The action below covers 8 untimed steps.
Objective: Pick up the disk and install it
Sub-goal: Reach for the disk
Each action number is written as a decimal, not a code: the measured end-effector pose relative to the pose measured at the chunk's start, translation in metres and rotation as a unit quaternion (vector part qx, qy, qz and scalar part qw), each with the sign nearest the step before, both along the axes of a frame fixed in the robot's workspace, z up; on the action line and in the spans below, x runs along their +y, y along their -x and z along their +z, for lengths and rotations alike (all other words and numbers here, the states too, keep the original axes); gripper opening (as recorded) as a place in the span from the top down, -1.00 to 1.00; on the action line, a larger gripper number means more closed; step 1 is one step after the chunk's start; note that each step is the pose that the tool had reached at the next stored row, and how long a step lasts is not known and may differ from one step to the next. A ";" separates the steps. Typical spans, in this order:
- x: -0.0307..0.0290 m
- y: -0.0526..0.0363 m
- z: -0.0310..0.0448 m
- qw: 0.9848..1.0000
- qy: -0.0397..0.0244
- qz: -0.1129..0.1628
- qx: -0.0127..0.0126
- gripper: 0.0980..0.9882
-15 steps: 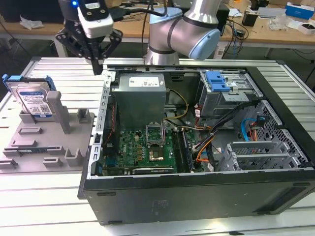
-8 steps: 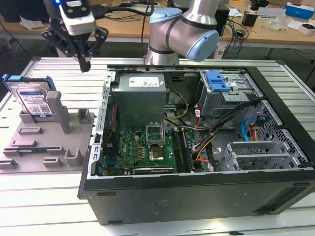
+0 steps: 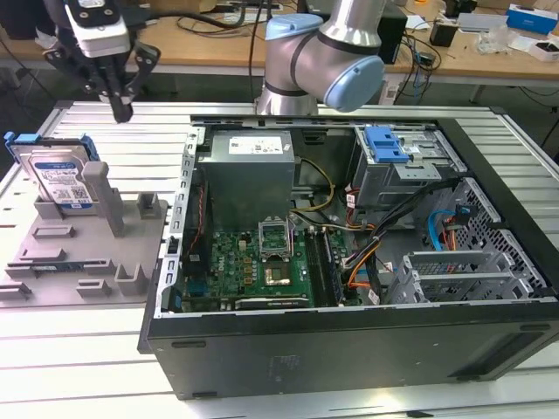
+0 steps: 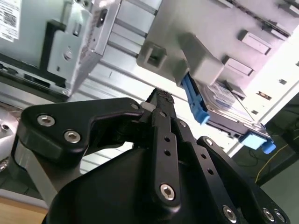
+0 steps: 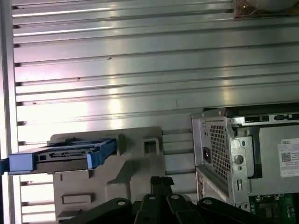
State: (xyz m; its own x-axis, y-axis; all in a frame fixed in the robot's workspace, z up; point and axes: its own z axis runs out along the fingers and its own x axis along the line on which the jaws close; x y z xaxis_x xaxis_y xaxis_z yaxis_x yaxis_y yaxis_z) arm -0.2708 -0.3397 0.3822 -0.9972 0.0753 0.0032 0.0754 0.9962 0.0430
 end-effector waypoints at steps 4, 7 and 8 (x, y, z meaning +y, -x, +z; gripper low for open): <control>0.0054 0.0165 -0.0014 1.000 0.000 0.000 0.002 0.98; 0.0092 0.0295 -0.0023 1.000 0.000 0.000 0.004 0.98; 0.0106 0.0342 -0.0026 1.000 0.000 0.000 0.005 0.98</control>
State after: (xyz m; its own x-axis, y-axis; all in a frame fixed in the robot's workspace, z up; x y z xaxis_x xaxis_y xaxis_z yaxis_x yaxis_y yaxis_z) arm -0.3051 -0.3291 0.3796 -0.9971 0.0753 0.0128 0.0758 0.9962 0.0423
